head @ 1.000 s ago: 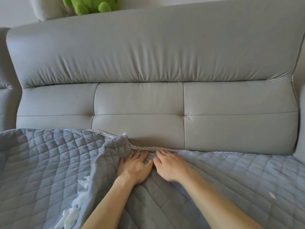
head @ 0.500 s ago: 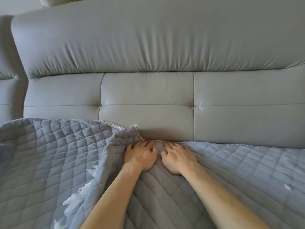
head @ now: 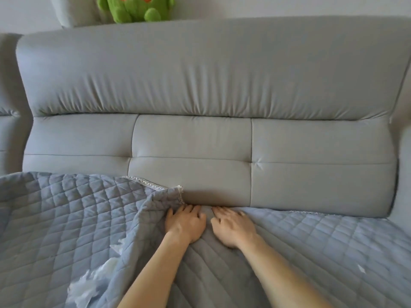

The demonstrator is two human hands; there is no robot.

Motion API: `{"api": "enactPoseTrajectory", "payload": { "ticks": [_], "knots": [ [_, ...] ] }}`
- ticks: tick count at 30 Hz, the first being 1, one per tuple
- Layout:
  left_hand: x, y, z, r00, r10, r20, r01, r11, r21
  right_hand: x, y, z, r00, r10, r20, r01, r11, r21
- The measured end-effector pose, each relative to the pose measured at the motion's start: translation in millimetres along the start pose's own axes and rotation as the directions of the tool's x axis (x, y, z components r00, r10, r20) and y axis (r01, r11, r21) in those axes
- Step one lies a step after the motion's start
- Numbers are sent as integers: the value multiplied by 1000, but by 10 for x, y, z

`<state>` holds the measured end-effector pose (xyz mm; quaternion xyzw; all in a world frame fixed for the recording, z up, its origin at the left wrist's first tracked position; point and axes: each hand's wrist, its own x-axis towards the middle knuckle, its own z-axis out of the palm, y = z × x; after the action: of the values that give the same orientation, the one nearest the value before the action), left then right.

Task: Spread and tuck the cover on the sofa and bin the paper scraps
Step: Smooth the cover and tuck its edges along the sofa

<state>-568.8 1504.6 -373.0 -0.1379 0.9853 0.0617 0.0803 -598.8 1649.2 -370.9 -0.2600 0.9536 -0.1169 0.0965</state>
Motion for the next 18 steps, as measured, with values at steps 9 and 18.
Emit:
{"api": "enactPoseTrajectory", "payload": {
  "ticks": [9,18],
  "knots": [
    [-371,581,-583,946,280,-163,-293,954,-60,-773,964,-887,980,117,-158,-126,991,-50],
    [-396,1974,-382,877,443,-185,-457,889,-38,-1084,1717,-1085,940,332,-80,-339,934,-114]
  ]
}}
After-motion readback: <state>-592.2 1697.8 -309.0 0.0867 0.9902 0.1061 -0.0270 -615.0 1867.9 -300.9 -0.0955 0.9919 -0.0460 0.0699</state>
